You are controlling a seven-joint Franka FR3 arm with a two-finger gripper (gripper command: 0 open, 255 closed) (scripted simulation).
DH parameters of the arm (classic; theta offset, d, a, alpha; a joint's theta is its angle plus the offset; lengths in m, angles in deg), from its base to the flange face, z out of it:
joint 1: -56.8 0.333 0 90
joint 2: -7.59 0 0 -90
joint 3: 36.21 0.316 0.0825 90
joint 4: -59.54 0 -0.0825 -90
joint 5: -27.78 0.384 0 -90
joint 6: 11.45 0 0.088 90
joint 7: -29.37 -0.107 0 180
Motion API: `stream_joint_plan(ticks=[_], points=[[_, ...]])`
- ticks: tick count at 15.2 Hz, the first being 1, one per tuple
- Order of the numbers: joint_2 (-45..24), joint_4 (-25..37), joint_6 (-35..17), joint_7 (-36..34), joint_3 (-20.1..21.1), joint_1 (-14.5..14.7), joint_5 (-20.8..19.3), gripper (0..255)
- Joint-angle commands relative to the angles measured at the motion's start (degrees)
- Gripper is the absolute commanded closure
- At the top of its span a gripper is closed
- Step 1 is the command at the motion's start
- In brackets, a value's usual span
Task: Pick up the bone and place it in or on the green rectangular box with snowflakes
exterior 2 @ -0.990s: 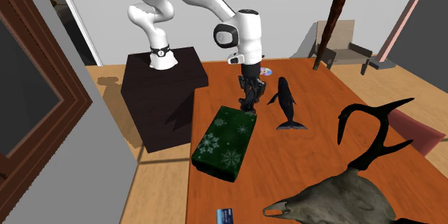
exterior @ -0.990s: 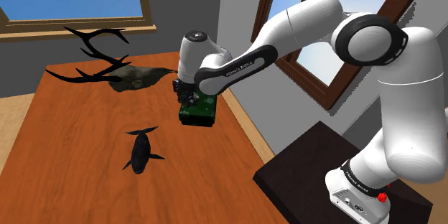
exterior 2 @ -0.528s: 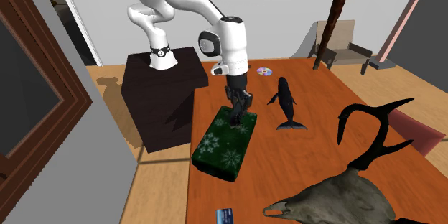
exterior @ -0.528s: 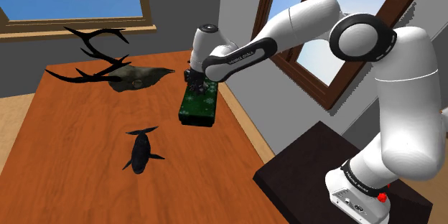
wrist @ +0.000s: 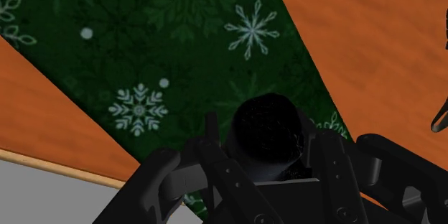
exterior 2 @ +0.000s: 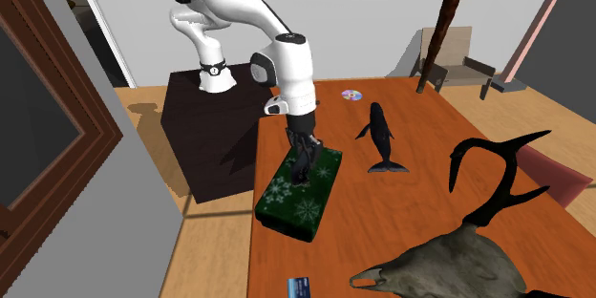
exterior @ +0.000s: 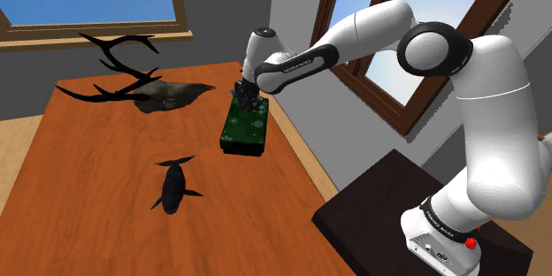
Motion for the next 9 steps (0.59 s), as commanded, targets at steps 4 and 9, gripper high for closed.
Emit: stream_joint_plan(ticks=[4, 9], points=[[-2.6, 0.4, -2.2, -0.4, -0.8, 0.5, -0.8, 255], [-4.9, 0.9, -4.0, -0.8, -1.5, 1.0, -1.5, 255]])
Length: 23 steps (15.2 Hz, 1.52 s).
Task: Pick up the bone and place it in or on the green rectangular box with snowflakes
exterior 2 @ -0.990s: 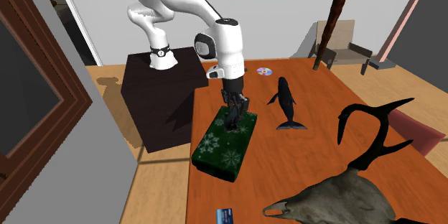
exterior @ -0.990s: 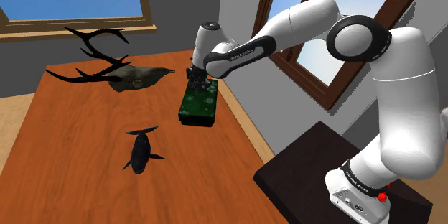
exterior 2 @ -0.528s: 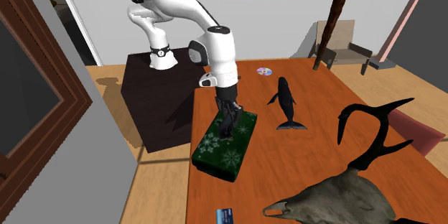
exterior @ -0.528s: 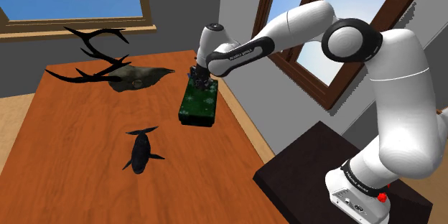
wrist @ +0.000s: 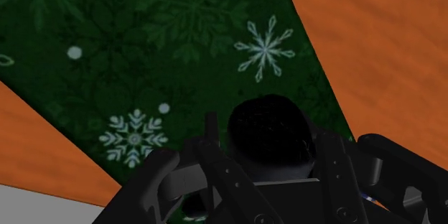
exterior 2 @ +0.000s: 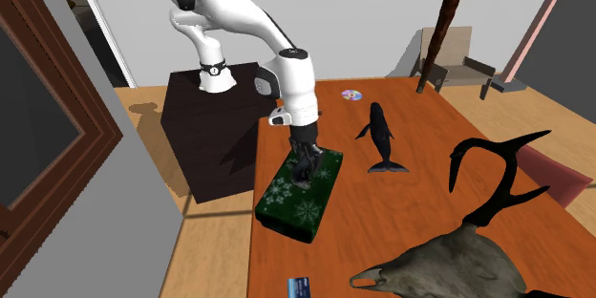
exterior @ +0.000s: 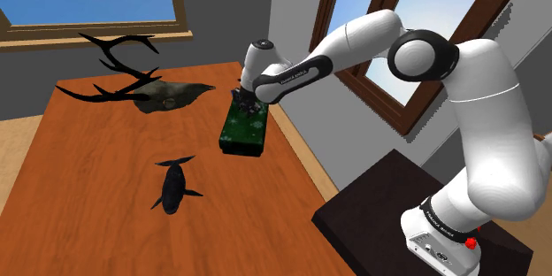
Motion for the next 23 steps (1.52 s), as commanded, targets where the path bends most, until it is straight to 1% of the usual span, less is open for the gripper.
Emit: stream_joint_plan(ticks=[1, 7, 8, 13, 17, 23], points=[[-1.1, 0.1, -0.1, 0.0, -0.6, -0.2, -0.2, 255], [-1.2, 0.2, -0.1, 0.0, -0.6, -0.2, -0.2, 255], [-1.4, 0.7, 0.2, 0.2, -0.6, -0.3, -0.2, 0], [-1.2, 0.1, -0.1, 0.0, -0.6, -0.2, -0.2, 0], [5.4, -3.8, 2.6, 0.5, 1.1, -1.9, 1.1, 0], [5.4, -3.8, 2.6, 0.5, 1.1, -1.9, 1.2, 0]])
